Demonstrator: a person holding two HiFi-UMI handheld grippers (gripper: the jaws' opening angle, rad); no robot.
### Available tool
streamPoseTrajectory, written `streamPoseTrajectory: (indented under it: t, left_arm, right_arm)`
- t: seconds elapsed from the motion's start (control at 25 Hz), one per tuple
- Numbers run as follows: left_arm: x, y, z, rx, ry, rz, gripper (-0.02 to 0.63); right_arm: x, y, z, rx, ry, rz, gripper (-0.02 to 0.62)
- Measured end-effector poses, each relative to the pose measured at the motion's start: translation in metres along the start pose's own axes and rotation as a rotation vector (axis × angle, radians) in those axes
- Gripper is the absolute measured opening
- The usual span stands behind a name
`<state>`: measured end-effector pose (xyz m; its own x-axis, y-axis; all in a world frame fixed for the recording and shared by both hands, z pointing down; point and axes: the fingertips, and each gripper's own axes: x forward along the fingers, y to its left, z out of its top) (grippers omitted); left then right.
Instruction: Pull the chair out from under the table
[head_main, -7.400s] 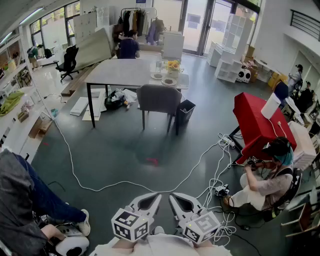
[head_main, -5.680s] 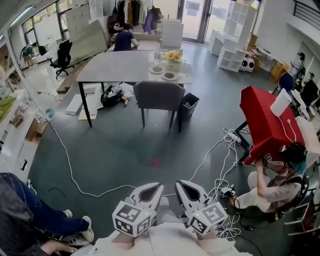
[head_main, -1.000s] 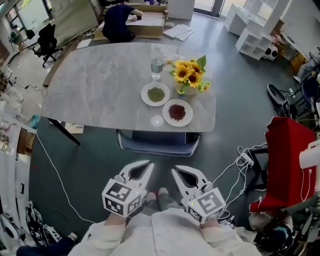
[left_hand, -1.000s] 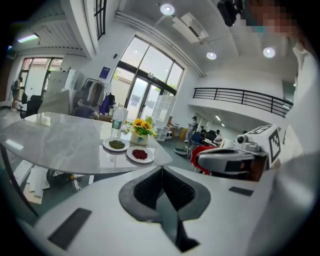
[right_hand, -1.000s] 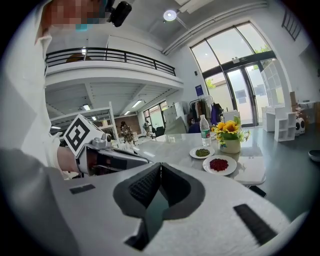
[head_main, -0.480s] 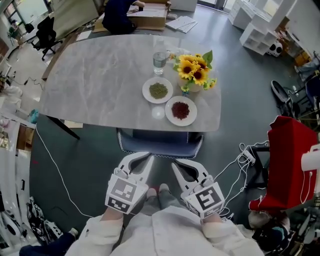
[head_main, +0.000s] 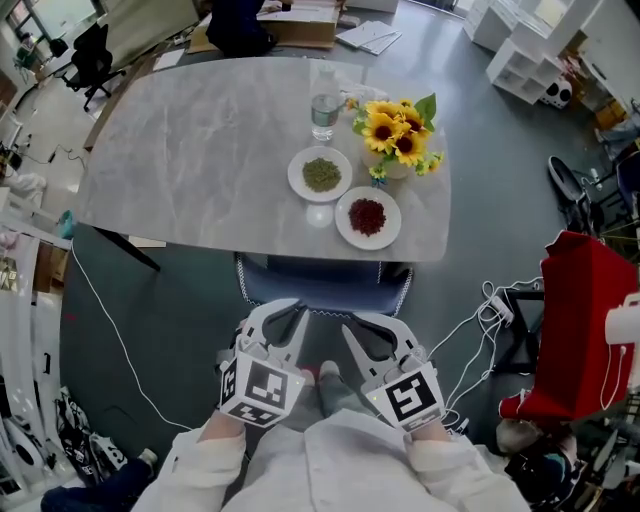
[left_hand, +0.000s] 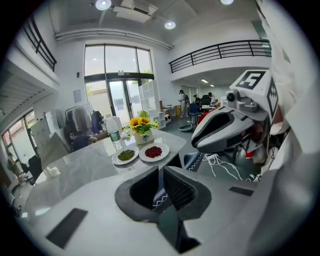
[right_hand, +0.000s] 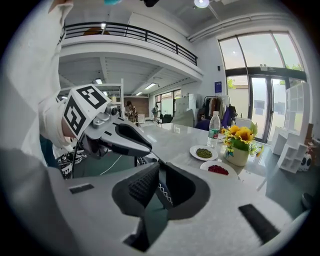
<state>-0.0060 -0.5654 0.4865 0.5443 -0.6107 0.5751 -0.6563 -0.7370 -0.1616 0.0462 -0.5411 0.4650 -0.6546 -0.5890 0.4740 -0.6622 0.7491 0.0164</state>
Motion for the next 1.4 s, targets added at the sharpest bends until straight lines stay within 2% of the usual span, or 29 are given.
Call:
streamPoseTrajectory:
  t: [0.16,0.32,0.36,0.48,0.68,0.96,1.12,1.4]
  left_arm:
    - [0.008,-0.004,-0.011,0.044,0.044,-0.034,0.032]
    - [0.016,-0.008,-0.024,0.083,0.100,-0.074,0.121]
    - [0.017,-0.009,-0.027,0.096,0.114,-0.080,0.123]
    - [0.023,-0.010,-0.035,0.136,0.143,-0.099,0.132]
    - [0.029,-0.012,-0.046,0.212,0.181,-0.117,0.137]
    - [0.035,-0.014,-0.057,0.263,0.241,-0.127,0.178]
    - [0.039,-0.011,-0.062,0.318,0.280,-0.126,0.180]
    - [0.047,-0.012,-0.070,0.374,0.319,-0.143,0.181]
  right_arm:
    - [0.007,0.001,-0.013,-0.092,0.065,0.012,0.006]
    - [0.015,0.001,-0.027,-0.188,0.132,0.026,0.008]
    - [0.017,0.001,-0.029,-0.200,0.141,0.027,0.014]
    - [0.023,-0.001,-0.036,-0.234,0.162,0.026,0.097]
    - [0.031,-0.001,-0.049,-0.284,0.214,0.037,0.132]
    - [0.041,-0.004,-0.066,-0.413,0.302,0.043,0.147]
    - [0.046,-0.004,-0.072,-0.481,0.349,0.059,0.155]
    - [0.057,-0.008,-0.083,-0.543,0.396,0.083,0.158]
